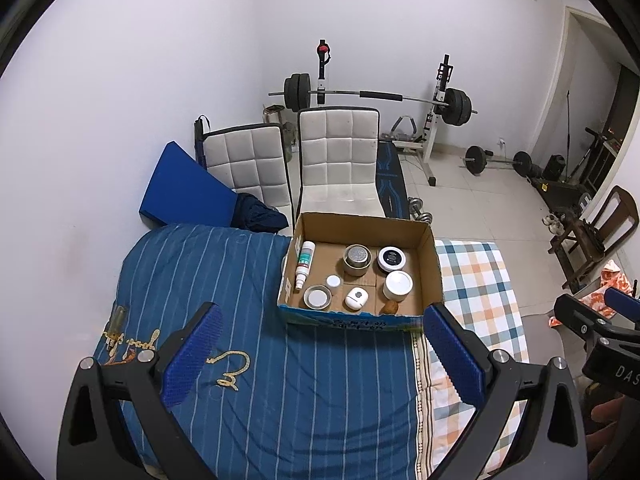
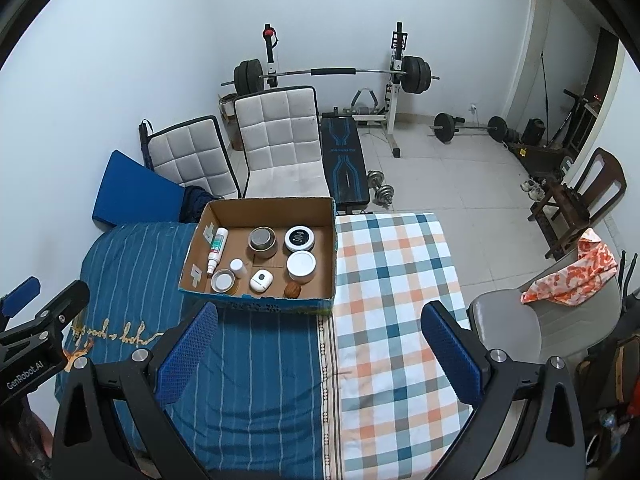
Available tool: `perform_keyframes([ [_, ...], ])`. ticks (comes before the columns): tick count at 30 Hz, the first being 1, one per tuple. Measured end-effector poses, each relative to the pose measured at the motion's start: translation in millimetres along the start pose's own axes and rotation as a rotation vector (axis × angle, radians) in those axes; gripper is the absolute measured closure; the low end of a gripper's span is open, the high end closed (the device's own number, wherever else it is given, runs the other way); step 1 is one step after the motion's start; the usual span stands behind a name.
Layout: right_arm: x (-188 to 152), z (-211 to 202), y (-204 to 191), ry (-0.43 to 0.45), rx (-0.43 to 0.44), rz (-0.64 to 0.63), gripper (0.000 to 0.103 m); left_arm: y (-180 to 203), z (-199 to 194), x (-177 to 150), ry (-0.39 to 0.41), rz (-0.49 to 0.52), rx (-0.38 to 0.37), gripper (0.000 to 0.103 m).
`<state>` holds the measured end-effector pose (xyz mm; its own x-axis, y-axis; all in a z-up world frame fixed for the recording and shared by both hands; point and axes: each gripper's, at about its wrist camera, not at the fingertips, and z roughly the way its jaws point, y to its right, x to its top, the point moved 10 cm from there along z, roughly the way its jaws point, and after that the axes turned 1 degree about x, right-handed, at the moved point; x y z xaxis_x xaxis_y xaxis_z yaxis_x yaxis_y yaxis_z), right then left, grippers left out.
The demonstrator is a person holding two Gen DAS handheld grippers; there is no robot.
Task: Organize rigid objects
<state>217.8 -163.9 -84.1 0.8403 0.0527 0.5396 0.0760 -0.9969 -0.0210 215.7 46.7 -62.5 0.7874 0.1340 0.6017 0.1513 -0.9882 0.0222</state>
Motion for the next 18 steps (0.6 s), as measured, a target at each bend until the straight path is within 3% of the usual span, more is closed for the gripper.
perform_keyframes([
  [18,4.6,-1.8,-2.2,0.006,0.005,-0.018,0.000,0.2,-2.7,1.0,0.015,-0.006,-0.009,0.000],
])
